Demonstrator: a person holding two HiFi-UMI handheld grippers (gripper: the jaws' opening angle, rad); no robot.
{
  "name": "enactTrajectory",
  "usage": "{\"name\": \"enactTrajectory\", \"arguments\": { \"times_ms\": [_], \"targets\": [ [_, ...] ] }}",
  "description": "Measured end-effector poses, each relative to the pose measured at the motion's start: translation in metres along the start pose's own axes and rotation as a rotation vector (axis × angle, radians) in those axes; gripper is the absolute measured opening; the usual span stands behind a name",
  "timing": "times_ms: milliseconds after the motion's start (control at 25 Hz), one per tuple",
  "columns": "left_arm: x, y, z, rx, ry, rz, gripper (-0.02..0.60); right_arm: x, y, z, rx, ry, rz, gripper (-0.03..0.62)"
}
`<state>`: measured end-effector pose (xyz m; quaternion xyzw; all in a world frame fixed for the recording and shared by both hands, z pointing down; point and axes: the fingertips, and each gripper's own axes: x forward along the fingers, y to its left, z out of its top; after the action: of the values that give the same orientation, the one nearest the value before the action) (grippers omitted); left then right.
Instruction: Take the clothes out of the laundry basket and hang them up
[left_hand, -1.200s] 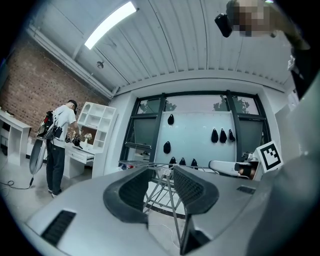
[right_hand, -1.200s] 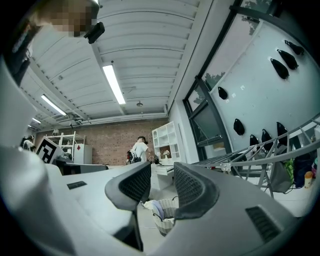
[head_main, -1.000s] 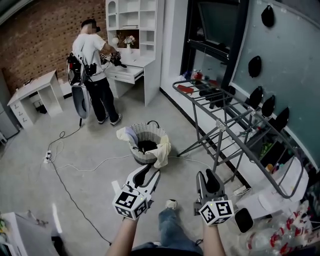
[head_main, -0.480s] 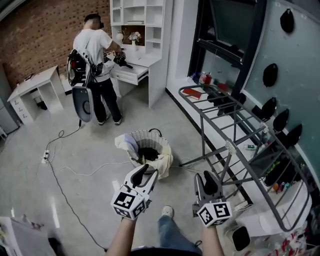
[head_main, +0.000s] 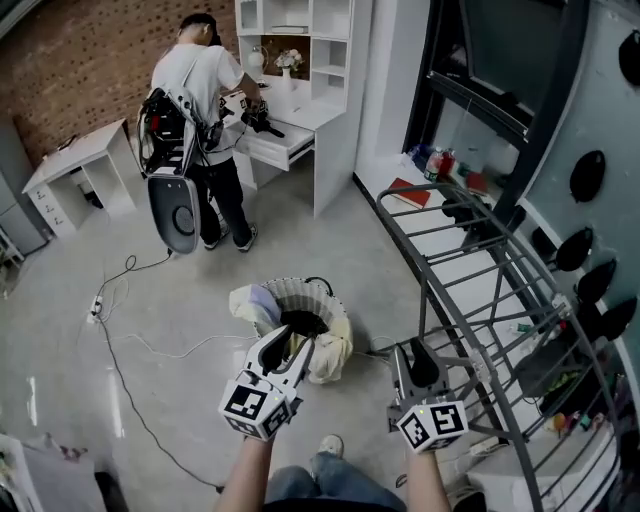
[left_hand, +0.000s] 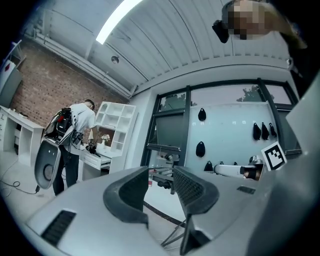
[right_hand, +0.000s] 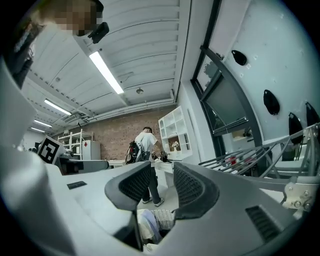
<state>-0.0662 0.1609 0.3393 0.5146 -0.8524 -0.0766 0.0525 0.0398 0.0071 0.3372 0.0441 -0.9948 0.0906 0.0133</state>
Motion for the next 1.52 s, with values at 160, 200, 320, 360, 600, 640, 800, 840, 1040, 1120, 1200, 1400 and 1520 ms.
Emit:
{"name": "enactTrajectory", "arguments": {
  "times_ms": [160,200,320,360,600,640,800,840,1040,1120,1200,1400,1520],
  "targets": [
    [0.024,0.018,-0.012,-0.019,0.022,0.034,0.153,0.031,-0.02,-0.012,0.032,0.032,0.008,0.126],
    [0.029,0.021,-0.014,-0.022,0.026,0.04,0.153,0.037,-0.023,-0.016,0.033,0.038,0.018,0.126],
    [0.039,0.027,-0.023,-0.023,0.047,0.044,0.153,0.049,-0.03,-0.022,0.036,0.06,0.02,0.126],
    [0.041,0.029,-0.025,-0.024,0.054,0.044,0.153,0.052,-0.031,-0.023,0.039,0.068,0.019,0.126],
    [0.058,0.046,-0.026,-0.029,0.074,0.052,0.153,0.078,-0.037,-0.028,0.053,0.089,0.024,0.126],
    [0.061,0.049,-0.026,-0.027,0.077,0.055,0.153,0.083,-0.039,-0.029,0.052,0.092,0.024,0.126],
    [0.077,0.062,-0.03,-0.02,0.086,0.067,0.153,0.1,-0.047,-0.032,0.048,0.101,0.022,0.127],
    [0.082,0.065,-0.031,-0.017,0.089,0.065,0.153,0.104,-0.05,-0.033,0.049,0.101,0.02,0.127],
    [0.105,0.08,-0.047,-0.015,0.107,0.051,0.153,0.13,-0.061,-0.046,0.057,0.11,0.01,0.127],
    [0.116,0.086,-0.059,-0.014,0.119,0.046,0.153,0.141,-0.066,-0.057,0.054,0.118,0.01,0.127],
    [0.128,0.093,-0.075,-0.01,0.133,0.042,0.153,0.152,-0.074,-0.073,0.049,0.127,0.017,0.127],
    [0.159,0.122,-0.124,-0.032,0.154,0.065,0.153,0.188,-0.09,-0.13,0.029,0.147,0.074,0.127],
    [0.17,0.137,-0.167,-0.073,0.172,0.075,0.153,0.203,-0.093,-0.177,0.017,0.195,0.1,0.127]
  ]
}}
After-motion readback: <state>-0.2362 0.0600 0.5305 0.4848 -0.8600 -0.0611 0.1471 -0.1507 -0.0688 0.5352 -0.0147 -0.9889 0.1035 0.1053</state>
